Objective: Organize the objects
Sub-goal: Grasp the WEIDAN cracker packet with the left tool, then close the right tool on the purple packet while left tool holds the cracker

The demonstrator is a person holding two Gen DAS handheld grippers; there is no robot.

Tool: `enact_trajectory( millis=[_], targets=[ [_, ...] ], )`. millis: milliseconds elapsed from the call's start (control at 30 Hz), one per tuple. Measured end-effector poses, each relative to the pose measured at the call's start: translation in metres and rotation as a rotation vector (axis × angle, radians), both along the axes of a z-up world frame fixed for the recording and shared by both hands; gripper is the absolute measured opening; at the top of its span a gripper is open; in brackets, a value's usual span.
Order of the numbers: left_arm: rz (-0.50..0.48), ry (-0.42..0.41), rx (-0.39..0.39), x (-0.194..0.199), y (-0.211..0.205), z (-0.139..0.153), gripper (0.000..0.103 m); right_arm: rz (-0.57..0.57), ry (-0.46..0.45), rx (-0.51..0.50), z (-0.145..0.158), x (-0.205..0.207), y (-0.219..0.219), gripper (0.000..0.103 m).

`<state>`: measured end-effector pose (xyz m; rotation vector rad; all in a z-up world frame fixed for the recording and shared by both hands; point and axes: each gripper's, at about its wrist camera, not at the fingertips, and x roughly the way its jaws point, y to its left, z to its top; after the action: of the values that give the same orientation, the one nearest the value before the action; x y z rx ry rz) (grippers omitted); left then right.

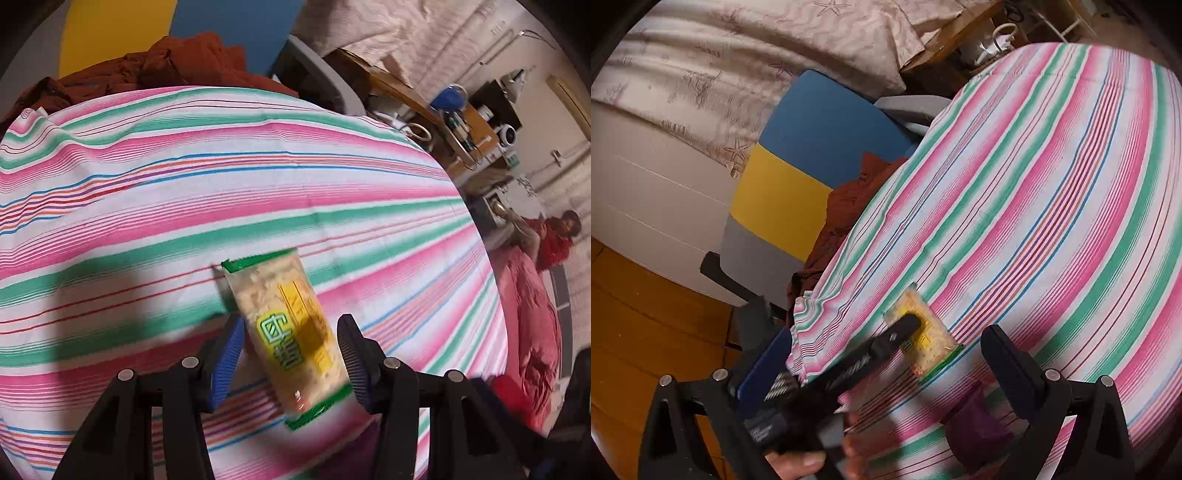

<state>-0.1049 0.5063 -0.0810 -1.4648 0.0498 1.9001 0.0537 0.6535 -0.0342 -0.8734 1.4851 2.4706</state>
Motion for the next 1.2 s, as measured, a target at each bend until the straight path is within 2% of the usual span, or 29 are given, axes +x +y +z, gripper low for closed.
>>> enact_trajectory(
  millis=[100,233,333,400,467,500,567,667,733,767,933,1033,1200],
  targets=[
    [-0.008,0.022,-0.032,0.002,0.011,-0.001,0.053,0.0,-0.004,-0.001,0.0,-0.001,0.0,0.103],
    [-0.042,0.1,-0.102,0.009,0.023,-0.006,0.053,-0.004,-0.011,-0.015,-0.002,-0.001,0.002,0.103],
    [-0.077,0.147,-0.099,0.017,0.025,0.001,0.053,-0.024,-0.002,-0.012,-0.001,0.003,0.004,0.103],
    [-0.116,0.19,-0.124,0.023,0.029,0.002,0.053,-0.024,-0.006,-0.015,-0.003,0.003,0.004,0.103],
    [-0.136,0.177,-0.148,0.022,0.034,-0.005,0.054,-0.019,-0.019,-0.018,-0.005,0.001,0.005,0.103],
    [-0.152,0.169,-0.159,0.021,0.036,-0.01,0.055,-0.019,-0.028,-0.015,-0.005,0.0,0.005,0.103],
    [-0.217,0.231,-0.187,0.027,0.042,-0.01,0.061,-0.043,-0.051,-0.005,-0.007,0.002,0.007,0.103],
    [-0.294,0.287,-0.204,0.036,0.04,-0.012,0.062,-0.054,-0.073,-0.033,-0.014,0.003,0.011,0.103],
    [-0.288,0.274,-0.19,0.034,0.031,-0.011,0.058,-0.042,-0.083,-0.024,-0.014,0.0,0.01,0.103],
    [-0.281,0.277,-0.187,0.033,0.026,-0.011,0.048,-0.041,-0.09,-0.007,-0.013,0.0,0.009,0.103],
    [-0.245,0.271,-0.147,0.031,-0.018,-0.01,0.048,-0.002,-0.112,0.007,-0.014,-0.007,0.005,0.103],
    [-0.23,0.276,-0.128,0.043,-0.053,-0.009,0.048,0.05,-0.145,0.006,-0.019,-0.015,0.0,0.103],
    [-0.198,0.307,-0.112,0.075,-0.119,-0.005,0.047,0.124,-0.26,0.038,-0.031,-0.029,-0.011,0.103]
  ],
)
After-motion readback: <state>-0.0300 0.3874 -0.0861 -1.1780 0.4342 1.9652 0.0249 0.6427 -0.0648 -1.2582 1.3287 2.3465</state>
